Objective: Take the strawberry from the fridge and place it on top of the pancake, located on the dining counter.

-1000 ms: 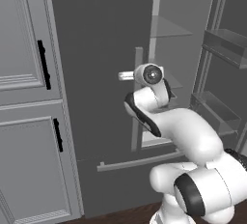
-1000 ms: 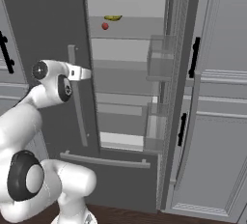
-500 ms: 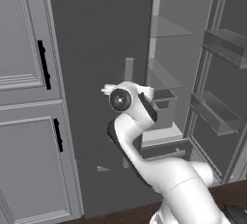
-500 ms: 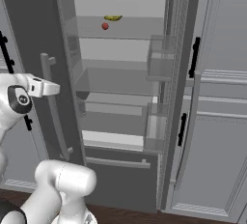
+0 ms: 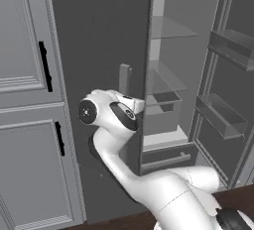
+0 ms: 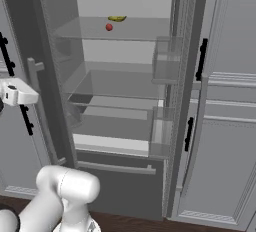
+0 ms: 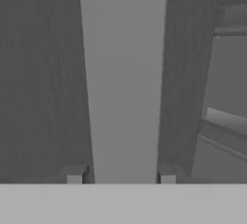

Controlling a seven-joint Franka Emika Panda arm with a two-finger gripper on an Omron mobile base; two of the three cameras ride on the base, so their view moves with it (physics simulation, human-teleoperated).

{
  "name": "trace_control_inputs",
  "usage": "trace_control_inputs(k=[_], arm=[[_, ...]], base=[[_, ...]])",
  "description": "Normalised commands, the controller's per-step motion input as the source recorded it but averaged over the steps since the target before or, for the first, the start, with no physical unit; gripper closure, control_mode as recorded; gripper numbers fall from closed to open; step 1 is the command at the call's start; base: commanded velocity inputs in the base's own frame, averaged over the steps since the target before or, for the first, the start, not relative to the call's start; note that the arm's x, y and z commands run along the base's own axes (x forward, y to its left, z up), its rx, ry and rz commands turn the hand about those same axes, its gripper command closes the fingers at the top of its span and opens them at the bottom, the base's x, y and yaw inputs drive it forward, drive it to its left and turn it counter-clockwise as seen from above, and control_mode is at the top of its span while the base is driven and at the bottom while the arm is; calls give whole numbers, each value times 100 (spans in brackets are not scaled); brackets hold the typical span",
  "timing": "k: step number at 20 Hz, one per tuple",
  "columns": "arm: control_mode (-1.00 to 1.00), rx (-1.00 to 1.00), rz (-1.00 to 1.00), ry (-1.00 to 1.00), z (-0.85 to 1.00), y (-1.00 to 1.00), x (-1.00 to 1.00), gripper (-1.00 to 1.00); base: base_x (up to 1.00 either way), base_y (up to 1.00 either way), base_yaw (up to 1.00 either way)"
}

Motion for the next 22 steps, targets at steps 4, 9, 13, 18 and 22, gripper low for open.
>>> trace_control_inputs(k=[4,9,13,18,22], arm=[[-100,0,0,-2,0,24,-46,-100],[-100,8,13,-16,0,-16,-94,-100],[-100,21,30,-1,0,-72,-73,-100],[-100,53,32,0,11,-100,-44,-100],[-100,79,22,3,23,-100,-2,-100]], base=[[0,0,0],[0,0,0],[0,0,0],[0,0,0],[0,0,0]])
